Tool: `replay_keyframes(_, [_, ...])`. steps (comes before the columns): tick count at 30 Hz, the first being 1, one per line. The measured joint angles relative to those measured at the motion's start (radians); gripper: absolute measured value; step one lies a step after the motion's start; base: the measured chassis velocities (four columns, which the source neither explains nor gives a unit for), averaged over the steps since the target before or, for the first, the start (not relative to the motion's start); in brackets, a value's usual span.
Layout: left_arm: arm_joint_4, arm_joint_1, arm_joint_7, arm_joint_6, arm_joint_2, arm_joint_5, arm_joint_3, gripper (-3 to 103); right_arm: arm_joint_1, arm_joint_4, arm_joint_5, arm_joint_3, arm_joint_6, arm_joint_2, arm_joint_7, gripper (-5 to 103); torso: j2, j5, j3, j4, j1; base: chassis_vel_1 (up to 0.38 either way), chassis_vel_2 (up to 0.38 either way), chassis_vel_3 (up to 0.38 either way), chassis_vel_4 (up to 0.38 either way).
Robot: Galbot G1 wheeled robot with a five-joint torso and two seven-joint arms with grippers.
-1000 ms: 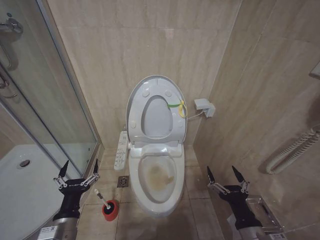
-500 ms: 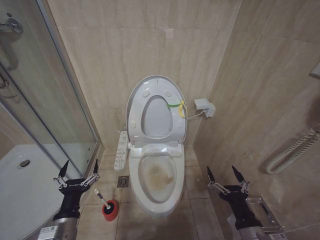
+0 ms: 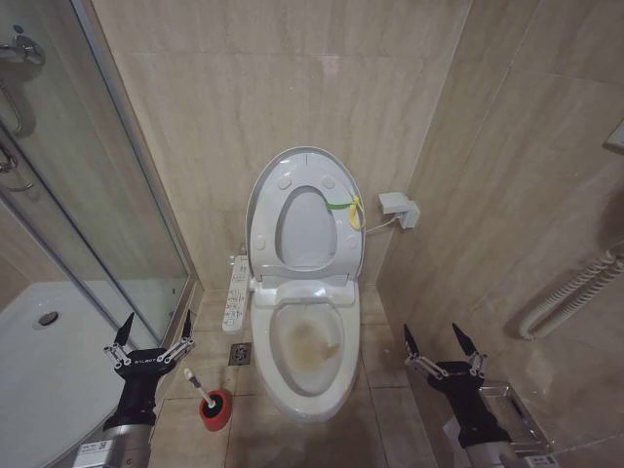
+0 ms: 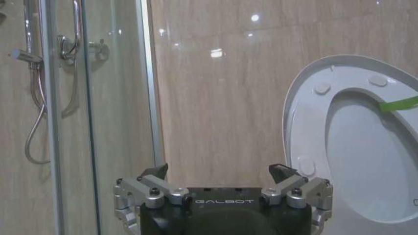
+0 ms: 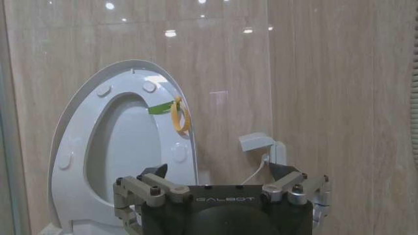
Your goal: Open the toilet lid, clean the toilet bowl with a toilet brush, close the toilet lid, and flush.
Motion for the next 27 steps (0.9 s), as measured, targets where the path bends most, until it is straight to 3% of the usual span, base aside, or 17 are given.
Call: replay_keyframes(27, [0.000, 0.000, 0.000, 0.000, 0.000, 0.000, 0.000, 100, 0.000, 0.000, 0.000, 0.000, 0.000, 0.000, 0.000, 100, 0.000, 0.0000, 0.000, 0.0000, 0.000, 0.000, 0.000, 0.000, 0.000])
